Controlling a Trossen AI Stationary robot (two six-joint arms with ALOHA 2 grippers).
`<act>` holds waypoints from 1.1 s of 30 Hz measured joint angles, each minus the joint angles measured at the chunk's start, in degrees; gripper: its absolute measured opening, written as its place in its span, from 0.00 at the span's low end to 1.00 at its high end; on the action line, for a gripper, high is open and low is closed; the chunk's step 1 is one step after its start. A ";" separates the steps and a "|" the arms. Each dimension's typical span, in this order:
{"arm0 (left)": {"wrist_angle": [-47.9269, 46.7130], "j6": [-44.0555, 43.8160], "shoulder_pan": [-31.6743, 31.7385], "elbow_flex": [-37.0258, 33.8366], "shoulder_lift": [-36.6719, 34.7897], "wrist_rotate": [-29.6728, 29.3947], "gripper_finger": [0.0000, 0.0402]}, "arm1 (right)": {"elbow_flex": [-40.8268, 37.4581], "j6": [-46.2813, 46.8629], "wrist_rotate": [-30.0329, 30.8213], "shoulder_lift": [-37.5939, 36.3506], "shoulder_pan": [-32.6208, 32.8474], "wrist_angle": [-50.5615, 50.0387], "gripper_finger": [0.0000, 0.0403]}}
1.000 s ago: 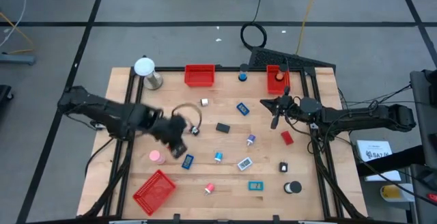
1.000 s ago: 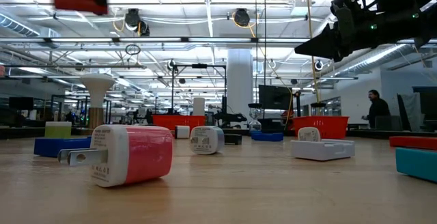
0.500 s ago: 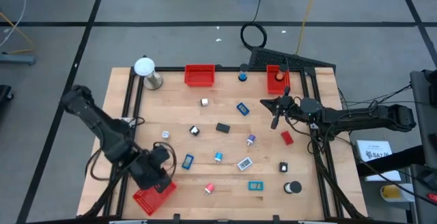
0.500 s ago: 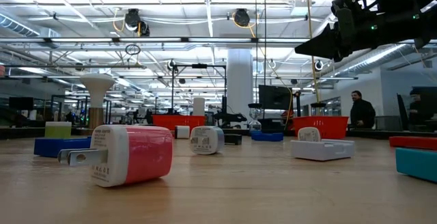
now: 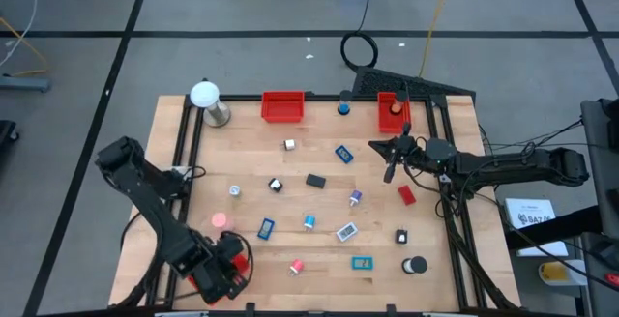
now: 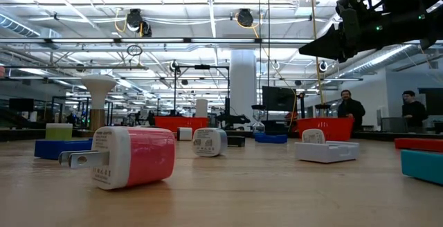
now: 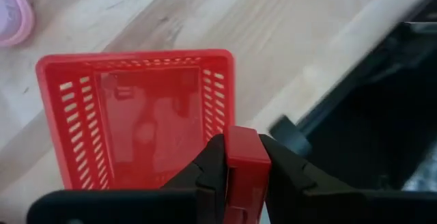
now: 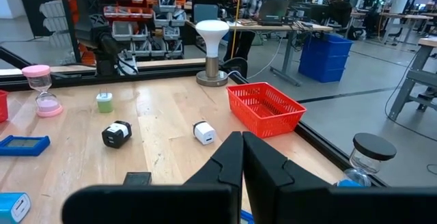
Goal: Pick & Place Office items
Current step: Put the left red timer into the bottom red basket
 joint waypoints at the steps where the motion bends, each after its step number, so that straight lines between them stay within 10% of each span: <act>1: 0.02 -0.56 -0.50 0.00 0.82 0.09 0.17 | 0.00 0.00 0.00 0.01 0.00 0.00 0.01; 33: -4.07 -10.96 -5.42 -5.54 8.07 5.88 0.17 | -0.02 0.00 0.02 -0.01 0.00 0.04 0.01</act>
